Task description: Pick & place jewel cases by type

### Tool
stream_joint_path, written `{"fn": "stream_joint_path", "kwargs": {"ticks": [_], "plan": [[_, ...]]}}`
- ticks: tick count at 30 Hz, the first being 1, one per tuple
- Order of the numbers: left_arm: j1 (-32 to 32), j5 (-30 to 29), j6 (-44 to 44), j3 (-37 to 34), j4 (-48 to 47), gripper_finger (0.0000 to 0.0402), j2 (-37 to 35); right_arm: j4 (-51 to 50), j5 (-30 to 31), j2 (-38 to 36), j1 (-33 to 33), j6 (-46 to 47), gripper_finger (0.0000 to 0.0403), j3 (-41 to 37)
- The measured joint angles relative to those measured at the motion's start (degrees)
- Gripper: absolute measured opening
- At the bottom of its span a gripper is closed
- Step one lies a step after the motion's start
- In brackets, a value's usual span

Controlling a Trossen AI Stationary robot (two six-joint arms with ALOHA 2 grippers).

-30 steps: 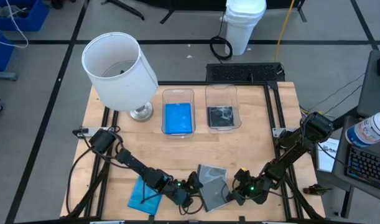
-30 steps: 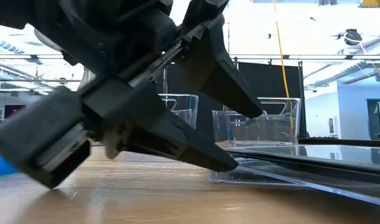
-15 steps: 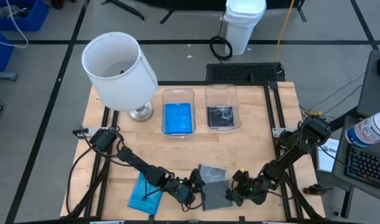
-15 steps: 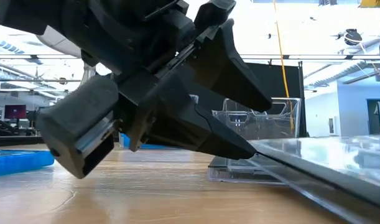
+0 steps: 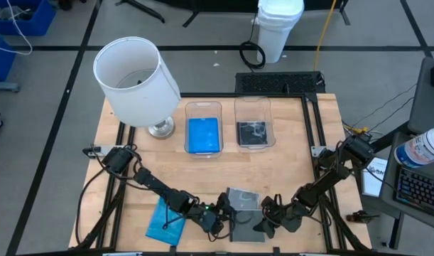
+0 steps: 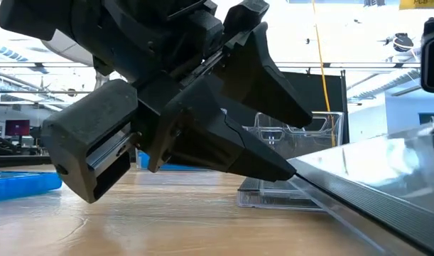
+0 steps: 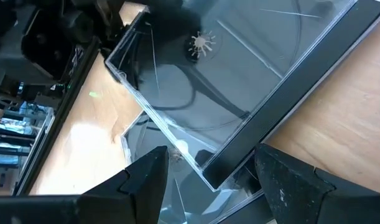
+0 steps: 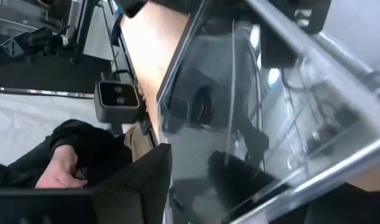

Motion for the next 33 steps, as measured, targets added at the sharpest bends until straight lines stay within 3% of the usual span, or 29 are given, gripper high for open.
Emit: {"fn": "stream_joint_path", "kwargs": {"ticks": [9,13,23,28,33], "plan": [[-0.2,-0.1,-0.7,0.0,-0.1,0.0241,0.0,0.3,0.5,0.0,-0.6,-2.1,0.0049,-0.1],[-0.9,-1.2,0.0,0.0,0.1,0.0241,-0.1,2.2,0.3,0.0,-0.5,-3.8,0.0012,-0.2],[-7.0,-22.7,-3.0,0.1,-3.0,0.0241,-3.1,10.4,0.0,0.2,-0.6,-13.3,0.0009,-0.2],[-10.9,-29.7,-8.1,0.1,-12.2,0.0241,-6.2,13.4,-0.1,0.2,-0.5,-15.9,0.0007,-0.2],[-13.2,-33.1,-21.1,0.1,-25.4,0.0241,-8.7,15.3,0.0,-2.4,-0.5,-21.0,0.0007,-0.1]]}}
